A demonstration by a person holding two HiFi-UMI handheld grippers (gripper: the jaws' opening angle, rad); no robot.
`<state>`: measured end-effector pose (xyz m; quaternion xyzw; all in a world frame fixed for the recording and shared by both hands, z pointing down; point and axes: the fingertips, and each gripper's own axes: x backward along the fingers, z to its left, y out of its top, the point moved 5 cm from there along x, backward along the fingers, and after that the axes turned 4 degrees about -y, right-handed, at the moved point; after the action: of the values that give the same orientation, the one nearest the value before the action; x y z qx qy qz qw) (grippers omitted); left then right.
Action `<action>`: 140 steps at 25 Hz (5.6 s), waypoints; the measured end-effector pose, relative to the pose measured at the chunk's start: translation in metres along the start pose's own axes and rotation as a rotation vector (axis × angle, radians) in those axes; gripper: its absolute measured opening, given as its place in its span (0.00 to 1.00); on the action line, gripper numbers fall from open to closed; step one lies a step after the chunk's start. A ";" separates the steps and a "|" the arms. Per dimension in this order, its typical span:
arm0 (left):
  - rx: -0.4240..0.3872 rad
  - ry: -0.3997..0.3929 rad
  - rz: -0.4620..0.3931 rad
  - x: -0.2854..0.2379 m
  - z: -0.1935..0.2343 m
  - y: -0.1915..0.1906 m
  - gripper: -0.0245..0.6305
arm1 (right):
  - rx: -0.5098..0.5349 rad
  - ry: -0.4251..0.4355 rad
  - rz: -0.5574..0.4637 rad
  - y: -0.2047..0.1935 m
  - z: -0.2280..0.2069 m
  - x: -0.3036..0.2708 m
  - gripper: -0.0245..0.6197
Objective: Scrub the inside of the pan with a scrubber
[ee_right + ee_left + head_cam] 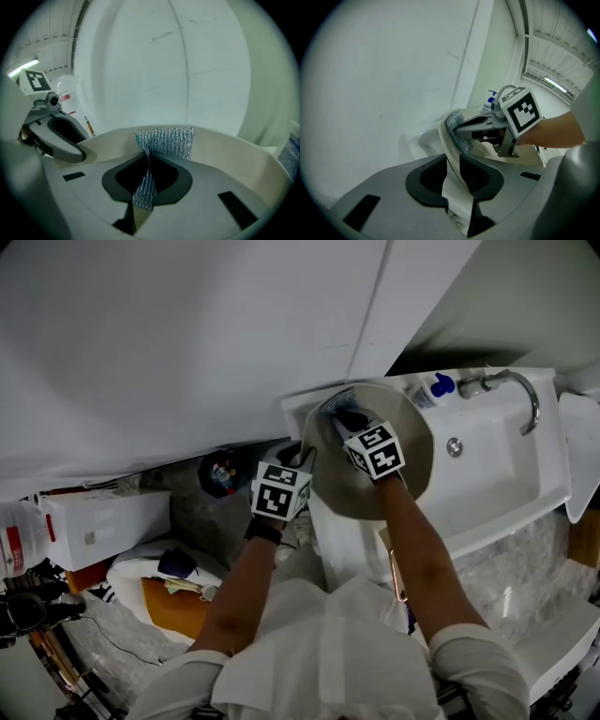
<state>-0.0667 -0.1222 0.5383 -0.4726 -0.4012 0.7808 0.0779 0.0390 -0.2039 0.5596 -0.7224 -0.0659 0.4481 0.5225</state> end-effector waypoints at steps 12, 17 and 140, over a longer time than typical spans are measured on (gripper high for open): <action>0.012 0.006 0.012 0.000 0.000 0.003 0.17 | -0.344 -0.600 0.079 -0.047 -0.081 0.066 0.08; 0.012 0.006 0.017 -0.002 0.001 0.005 0.17 | -0.310 -0.482 0.037 -0.033 -0.071 0.041 0.08; 0.021 0.039 0.048 0.000 0.002 0.013 0.14 | -0.467 -0.325 0.000 -0.012 -0.053 0.027 0.08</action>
<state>-0.0644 -0.1321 0.5295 -0.4962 -0.3799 0.7774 0.0719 0.0974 -0.2198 0.5563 -0.7419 -0.2502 0.5307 0.3246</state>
